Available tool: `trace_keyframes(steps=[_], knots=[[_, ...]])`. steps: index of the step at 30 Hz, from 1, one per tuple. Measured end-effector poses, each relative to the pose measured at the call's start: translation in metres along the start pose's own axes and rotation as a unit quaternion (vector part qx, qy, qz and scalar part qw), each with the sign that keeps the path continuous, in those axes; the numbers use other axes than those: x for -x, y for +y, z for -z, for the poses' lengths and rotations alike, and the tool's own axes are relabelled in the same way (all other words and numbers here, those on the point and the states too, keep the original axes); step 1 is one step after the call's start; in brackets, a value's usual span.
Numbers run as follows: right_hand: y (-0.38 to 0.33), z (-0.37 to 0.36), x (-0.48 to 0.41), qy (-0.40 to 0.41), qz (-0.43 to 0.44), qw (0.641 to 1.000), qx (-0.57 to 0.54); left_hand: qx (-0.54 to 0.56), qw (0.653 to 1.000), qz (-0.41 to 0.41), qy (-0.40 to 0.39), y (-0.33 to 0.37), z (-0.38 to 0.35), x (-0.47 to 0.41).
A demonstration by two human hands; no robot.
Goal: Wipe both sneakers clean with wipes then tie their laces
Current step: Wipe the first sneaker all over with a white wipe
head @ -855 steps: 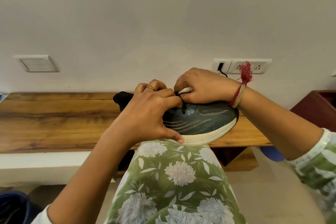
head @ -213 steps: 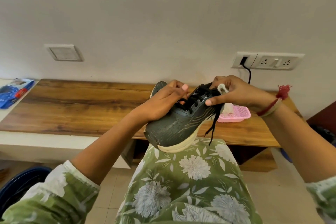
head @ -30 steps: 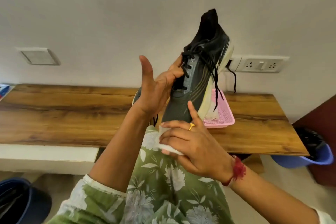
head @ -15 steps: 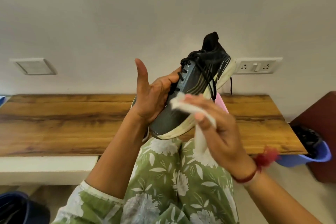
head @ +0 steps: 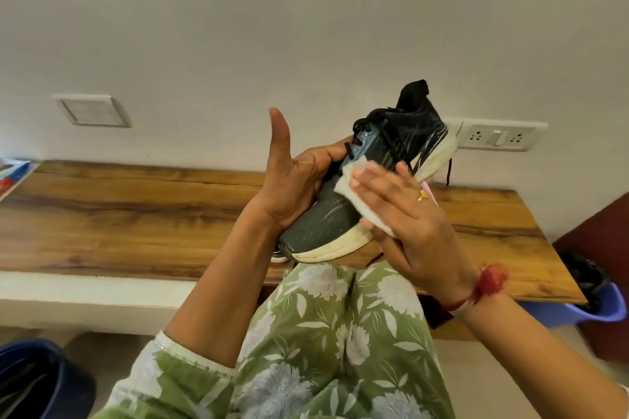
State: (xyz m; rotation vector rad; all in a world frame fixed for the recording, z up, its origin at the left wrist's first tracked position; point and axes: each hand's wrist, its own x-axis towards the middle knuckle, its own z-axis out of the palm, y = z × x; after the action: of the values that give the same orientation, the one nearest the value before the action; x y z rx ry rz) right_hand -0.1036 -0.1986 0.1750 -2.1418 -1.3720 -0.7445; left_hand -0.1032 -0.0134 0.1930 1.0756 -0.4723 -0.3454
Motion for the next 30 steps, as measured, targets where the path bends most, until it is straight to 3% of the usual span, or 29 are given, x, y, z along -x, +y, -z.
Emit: trace_keyframes(steps=[3,7,11,15,19,23,27,30], knots=[[-0.010,-0.004,0.001,-0.053,0.093,0.994,0.014,-0.006,1.000,-0.016,0.000,0.003,0.004,0.004],[-0.007,-0.002,-0.005,-0.004,0.013,1.000,0.007,0.005,1.000,-0.007,-0.008,0.006,0.002,0.009],[-0.020,-0.008,0.005,-0.067,0.112,0.991,0.002,-0.032,0.999,-0.014,-0.005,0.006,0.002,0.009],[-0.017,-0.004,-0.001,-0.026,0.039,0.999,0.027,-0.014,1.000,0.002,-0.023,0.005,0.001,0.008],[-0.027,-0.008,0.006,-0.066,0.122,0.990,0.023,-0.012,1.000,-0.019,-0.019,0.007,-0.001,0.007],[-0.019,-0.002,-0.003,-0.004,0.018,0.999,0.032,0.003,1.000,-0.022,-0.015,0.008,-0.001,0.009],[-0.026,-0.008,0.008,-0.052,0.116,0.991,0.034,-0.004,0.999,-0.045,0.014,0.010,-0.002,0.008],[-0.017,-0.002,0.002,-0.008,0.030,0.999,0.044,-0.007,0.999,-0.034,0.016,0.010,-0.001,0.008]])
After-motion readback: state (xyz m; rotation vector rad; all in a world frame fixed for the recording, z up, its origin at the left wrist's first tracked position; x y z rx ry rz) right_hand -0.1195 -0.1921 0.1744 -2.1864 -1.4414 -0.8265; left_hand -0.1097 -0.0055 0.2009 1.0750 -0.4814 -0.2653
